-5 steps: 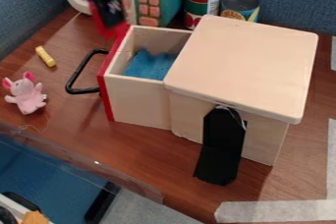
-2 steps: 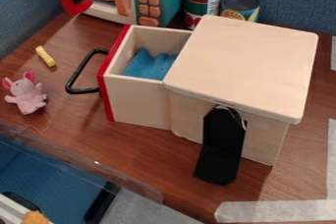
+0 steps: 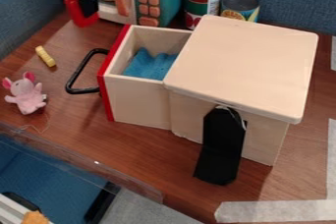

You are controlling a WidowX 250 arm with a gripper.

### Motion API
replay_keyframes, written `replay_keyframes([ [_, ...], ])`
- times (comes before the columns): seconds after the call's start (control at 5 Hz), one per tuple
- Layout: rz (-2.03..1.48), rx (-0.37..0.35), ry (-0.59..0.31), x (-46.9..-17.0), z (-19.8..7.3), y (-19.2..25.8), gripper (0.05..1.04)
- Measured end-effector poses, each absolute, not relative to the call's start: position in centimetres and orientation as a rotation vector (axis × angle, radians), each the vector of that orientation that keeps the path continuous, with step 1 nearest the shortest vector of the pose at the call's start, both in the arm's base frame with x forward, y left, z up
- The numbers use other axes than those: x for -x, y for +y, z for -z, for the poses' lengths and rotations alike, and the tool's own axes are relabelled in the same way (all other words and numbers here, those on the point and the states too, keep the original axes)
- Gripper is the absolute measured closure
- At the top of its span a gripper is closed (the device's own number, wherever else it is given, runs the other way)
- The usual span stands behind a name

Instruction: Removing the red object from the drawer and placing it on the left side of the table

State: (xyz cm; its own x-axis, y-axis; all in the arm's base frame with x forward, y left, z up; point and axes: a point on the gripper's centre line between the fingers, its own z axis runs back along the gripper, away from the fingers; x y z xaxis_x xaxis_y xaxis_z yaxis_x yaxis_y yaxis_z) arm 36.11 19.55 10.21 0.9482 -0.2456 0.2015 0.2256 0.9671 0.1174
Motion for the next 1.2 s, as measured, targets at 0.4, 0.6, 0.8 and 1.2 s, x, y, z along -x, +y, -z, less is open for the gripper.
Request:
replay_keyframes([
  [0.4,0.246,-0.105,-0.184,-38.3,-7.4,19.2,0.23],
  [0.6,0.244,-0.102,-0.143,-38.5,-5.6,19.3,0.23],
  [0.8,0.259,-0.117,-0.115,-38.7,-4.4,19.0,0.23],
  [1.2,0.274,-0.132,-0.094,-38.5,-3.3,19.1,0.173],
])
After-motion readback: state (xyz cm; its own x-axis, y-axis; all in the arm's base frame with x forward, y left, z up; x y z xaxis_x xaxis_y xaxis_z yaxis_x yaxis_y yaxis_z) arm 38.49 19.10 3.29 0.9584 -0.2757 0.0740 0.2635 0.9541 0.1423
